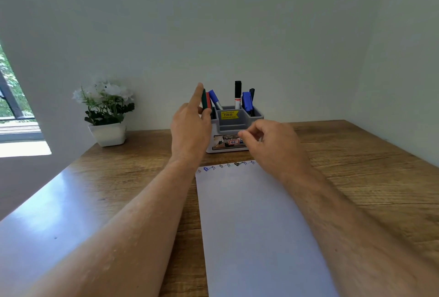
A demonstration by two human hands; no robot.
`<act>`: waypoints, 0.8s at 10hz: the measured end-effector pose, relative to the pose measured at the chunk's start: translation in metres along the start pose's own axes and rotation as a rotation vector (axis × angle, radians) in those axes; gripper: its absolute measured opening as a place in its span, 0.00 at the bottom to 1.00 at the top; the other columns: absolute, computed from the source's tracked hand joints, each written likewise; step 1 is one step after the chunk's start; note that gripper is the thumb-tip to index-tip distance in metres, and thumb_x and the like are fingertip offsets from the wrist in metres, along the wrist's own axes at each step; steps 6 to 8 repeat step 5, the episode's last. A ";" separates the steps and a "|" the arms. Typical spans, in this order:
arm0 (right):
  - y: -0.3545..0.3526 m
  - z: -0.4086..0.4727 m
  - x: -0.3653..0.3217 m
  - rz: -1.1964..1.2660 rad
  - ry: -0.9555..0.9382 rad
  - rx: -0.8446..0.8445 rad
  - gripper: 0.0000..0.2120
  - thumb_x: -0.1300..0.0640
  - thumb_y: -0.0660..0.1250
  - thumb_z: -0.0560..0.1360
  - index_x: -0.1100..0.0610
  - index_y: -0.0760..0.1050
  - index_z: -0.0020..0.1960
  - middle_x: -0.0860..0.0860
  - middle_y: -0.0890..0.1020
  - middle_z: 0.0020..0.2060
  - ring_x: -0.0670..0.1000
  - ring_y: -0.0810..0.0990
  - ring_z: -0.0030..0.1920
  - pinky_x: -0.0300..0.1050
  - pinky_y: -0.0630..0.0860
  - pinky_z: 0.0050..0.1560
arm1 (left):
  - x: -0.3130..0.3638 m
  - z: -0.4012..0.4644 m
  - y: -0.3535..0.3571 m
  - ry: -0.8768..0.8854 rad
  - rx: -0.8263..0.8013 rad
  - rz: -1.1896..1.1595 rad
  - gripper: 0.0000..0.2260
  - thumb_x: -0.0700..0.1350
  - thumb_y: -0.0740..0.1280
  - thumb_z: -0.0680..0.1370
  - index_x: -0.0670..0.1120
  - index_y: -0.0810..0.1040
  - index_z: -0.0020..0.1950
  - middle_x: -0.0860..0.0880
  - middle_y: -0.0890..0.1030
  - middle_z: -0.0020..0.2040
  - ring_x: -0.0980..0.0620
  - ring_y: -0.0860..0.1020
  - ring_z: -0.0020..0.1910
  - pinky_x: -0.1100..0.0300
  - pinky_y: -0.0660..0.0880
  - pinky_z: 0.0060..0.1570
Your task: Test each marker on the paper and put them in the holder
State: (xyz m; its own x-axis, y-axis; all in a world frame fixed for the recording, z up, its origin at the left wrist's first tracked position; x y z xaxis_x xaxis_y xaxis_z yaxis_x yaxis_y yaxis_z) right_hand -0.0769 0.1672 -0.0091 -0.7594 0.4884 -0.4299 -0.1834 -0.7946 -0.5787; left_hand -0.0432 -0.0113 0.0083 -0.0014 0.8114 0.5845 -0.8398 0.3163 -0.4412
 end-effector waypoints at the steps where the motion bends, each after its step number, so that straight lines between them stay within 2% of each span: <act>1: 0.002 0.000 0.005 -0.027 0.021 -0.021 0.09 0.46 0.68 0.77 0.50 0.80 0.43 0.42 0.79 0.33 0.38 0.77 0.34 0.30 0.70 0.34 | -0.006 -0.002 0.005 0.008 0.011 0.044 0.26 0.49 0.59 0.83 0.55 0.54 0.79 0.49 0.78 0.50 0.53 0.77 0.48 0.58 0.75 0.47; 2: 0.004 0.002 0.005 -0.047 0.037 -0.060 0.08 0.46 0.68 0.77 0.50 0.80 0.45 0.42 0.80 0.36 0.38 0.77 0.37 0.29 0.69 0.36 | -0.009 -0.003 0.007 -0.009 0.022 0.065 0.25 0.49 0.58 0.83 0.53 0.56 0.79 0.51 0.76 0.48 0.54 0.75 0.46 0.61 0.70 0.43; 3: 0.001 0.005 -0.002 -0.045 0.039 -0.117 0.08 0.47 0.67 0.77 0.50 0.81 0.49 0.44 0.82 0.41 0.40 0.78 0.41 0.34 0.75 0.42 | -0.004 -0.002 0.004 -0.028 0.007 0.080 0.23 0.50 0.55 0.84 0.49 0.58 0.79 0.50 0.77 0.50 0.53 0.75 0.47 0.59 0.70 0.43; 4: -0.006 0.007 -0.013 -0.083 0.033 -0.158 0.10 0.47 0.64 0.79 0.50 0.81 0.53 0.46 0.84 0.45 0.44 0.79 0.45 0.44 0.79 0.50 | 0.006 -0.007 -0.005 -0.060 0.003 0.084 0.23 0.51 0.52 0.84 0.48 0.57 0.79 0.47 0.78 0.56 0.52 0.75 0.52 0.55 0.73 0.48; 5: -0.025 0.027 -0.029 -0.087 0.157 -0.316 0.22 0.37 0.56 0.79 0.51 0.77 0.61 0.51 0.82 0.55 0.50 0.78 0.53 0.53 0.76 0.57 | 0.015 -0.003 -0.026 -0.087 -0.058 0.212 0.25 0.53 0.49 0.84 0.46 0.53 0.80 0.45 0.66 0.75 0.47 0.63 0.73 0.47 0.64 0.69; 8: -0.025 0.027 -0.029 -0.087 0.157 -0.316 0.22 0.37 0.56 0.79 0.51 0.77 0.61 0.51 0.82 0.55 0.50 0.78 0.53 0.53 0.76 0.57 | 0.015 -0.003 -0.026 -0.087 -0.058 0.212 0.25 0.53 0.49 0.84 0.46 0.53 0.80 0.45 0.66 0.75 0.47 0.63 0.73 0.47 0.64 0.69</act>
Point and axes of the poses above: each hand's wrist, its own z-axis towards the middle knuckle, its own y-axis out of the palm, x = y × z, the point moved 1 cm from there along z, towards the middle knuckle
